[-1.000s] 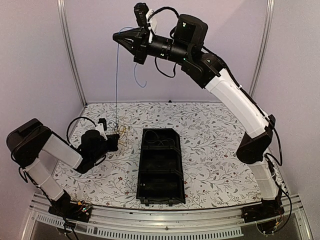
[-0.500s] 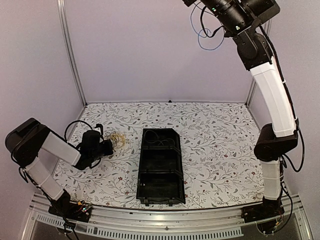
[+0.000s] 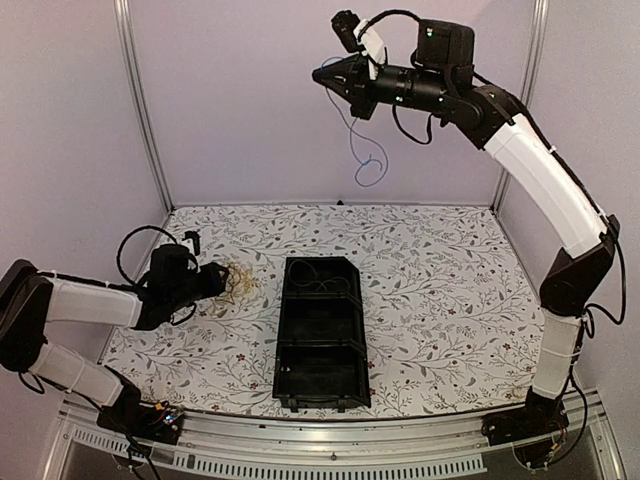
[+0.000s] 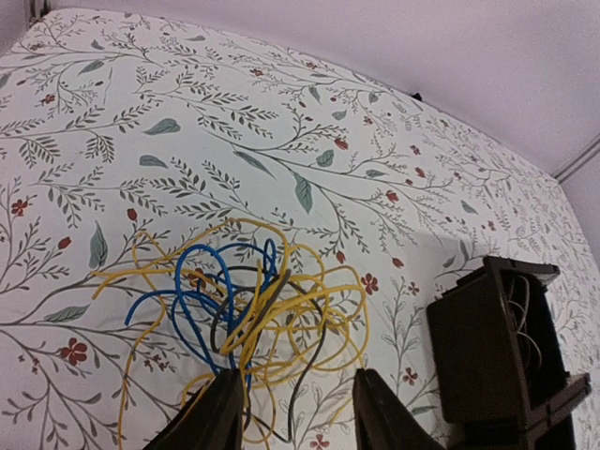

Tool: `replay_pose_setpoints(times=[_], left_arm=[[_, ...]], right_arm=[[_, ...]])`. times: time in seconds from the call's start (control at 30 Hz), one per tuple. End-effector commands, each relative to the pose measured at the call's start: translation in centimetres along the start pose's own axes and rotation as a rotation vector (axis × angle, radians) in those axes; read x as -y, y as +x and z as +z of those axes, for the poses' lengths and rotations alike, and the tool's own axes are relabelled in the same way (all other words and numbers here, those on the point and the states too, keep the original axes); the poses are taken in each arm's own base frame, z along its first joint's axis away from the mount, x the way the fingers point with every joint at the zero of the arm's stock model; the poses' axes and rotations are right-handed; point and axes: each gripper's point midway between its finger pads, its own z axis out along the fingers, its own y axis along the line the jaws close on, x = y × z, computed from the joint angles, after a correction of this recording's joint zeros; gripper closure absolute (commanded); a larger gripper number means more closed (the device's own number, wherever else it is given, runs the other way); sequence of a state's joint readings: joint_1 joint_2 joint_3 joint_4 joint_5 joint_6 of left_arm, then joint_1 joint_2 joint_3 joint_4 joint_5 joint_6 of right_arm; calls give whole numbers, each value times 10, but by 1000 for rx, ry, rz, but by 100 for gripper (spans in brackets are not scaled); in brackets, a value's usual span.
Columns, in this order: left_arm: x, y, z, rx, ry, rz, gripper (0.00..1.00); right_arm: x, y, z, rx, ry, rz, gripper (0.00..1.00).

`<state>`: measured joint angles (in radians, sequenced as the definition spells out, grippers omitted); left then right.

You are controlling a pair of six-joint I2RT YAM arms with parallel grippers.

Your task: Untangle the cables

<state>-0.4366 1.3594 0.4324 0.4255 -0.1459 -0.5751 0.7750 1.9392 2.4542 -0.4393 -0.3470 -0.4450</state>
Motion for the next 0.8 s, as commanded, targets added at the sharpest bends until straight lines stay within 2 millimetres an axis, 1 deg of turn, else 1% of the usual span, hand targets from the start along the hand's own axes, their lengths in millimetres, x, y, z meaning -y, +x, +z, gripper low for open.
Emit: replay_pose_setpoints(times=[0.0, 0.1, 0.2, 0.33, 0.53, 0.77], left_arm=[[1, -12, -9, -16, -40, 3, 54], [5, -24, -15, 0, -43, 5, 51], [11, -35, -19, 14, -39, 5, 50], [13, -46, -22, 32, -47, 9, 50], [12, -50, -23, 40, -60, 9, 50], [6, -46, -24, 34, -84, 5, 50]], right_arm=[[-42, 27, -12, -89, -189, 64, 100], [-66, 52, -13, -139, -292, 109, 100], [-92, 80, -14, -190, -401, 173, 100], [-117, 106, -18, -236, -501, 249, 100], [-141, 132, -23, -280, -587, 330, 100], [-165, 154, -26, -322, -644, 377, 100]])
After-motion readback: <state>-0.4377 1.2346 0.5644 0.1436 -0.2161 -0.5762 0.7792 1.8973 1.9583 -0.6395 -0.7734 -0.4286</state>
